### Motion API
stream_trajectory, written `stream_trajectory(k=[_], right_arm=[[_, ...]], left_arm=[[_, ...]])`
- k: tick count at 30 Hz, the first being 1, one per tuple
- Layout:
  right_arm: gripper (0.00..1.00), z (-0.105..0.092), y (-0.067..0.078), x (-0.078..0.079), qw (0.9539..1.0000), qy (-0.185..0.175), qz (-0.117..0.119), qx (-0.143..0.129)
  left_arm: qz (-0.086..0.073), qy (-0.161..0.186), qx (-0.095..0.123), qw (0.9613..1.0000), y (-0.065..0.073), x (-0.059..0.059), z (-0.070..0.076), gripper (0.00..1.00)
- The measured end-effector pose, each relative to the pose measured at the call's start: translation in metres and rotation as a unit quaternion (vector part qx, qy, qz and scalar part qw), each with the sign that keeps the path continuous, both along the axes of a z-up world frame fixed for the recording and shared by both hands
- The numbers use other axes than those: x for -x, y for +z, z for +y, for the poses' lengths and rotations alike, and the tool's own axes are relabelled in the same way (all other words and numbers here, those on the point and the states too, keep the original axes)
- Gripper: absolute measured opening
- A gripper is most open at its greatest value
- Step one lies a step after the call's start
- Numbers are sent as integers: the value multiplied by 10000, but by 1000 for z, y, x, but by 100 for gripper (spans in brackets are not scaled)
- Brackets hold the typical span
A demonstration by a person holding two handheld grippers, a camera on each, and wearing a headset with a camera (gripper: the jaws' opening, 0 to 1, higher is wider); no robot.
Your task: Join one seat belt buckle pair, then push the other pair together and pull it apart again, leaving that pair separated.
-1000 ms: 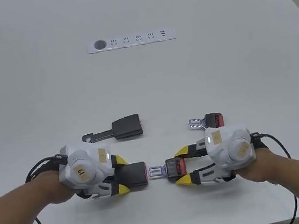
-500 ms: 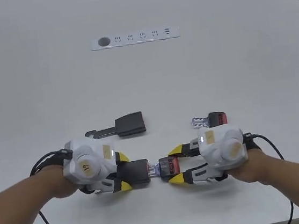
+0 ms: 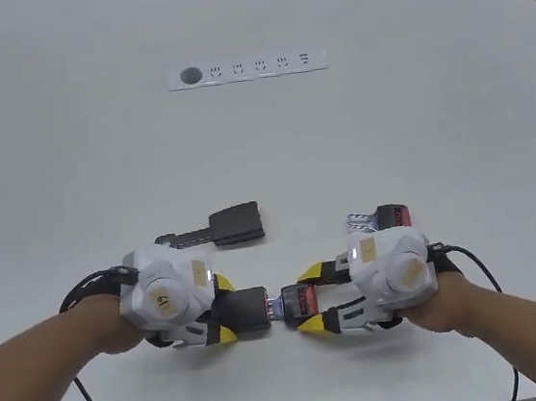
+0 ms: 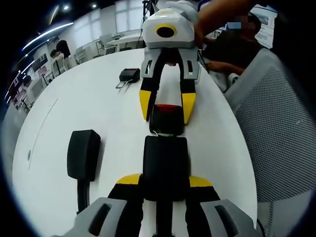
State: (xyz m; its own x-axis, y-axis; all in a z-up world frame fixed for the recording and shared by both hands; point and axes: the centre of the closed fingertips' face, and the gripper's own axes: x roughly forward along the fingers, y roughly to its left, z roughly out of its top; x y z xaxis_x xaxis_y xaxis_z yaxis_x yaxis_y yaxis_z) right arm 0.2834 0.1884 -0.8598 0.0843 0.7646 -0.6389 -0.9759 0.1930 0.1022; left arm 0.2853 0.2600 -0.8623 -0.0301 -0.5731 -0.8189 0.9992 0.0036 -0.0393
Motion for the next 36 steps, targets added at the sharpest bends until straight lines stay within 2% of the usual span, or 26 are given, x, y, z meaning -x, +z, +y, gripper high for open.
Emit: stream_trajectory(k=[5,10,14,28,36], right_arm=[[34,2,-1,0,10000,-8,-2,24],[34,14,-1,-2,10000,-15,-18,26],[34,12,0,0,10000,-3,15,81],[34,13,-1,-1,9999,-4,-9,122],[33,11,-1,-1,10000,-74,-24,13]], left_arm=[[-18,-57,-41,10000,0,1,0,33],[-22,-114,-88,9999,0,1,0,33],[2,-228,-131,9997,-1,2,-1,33],[24,-281,-81,9996,-1,1,1,33],[11,-280,90,9996,1,1,3,33]])
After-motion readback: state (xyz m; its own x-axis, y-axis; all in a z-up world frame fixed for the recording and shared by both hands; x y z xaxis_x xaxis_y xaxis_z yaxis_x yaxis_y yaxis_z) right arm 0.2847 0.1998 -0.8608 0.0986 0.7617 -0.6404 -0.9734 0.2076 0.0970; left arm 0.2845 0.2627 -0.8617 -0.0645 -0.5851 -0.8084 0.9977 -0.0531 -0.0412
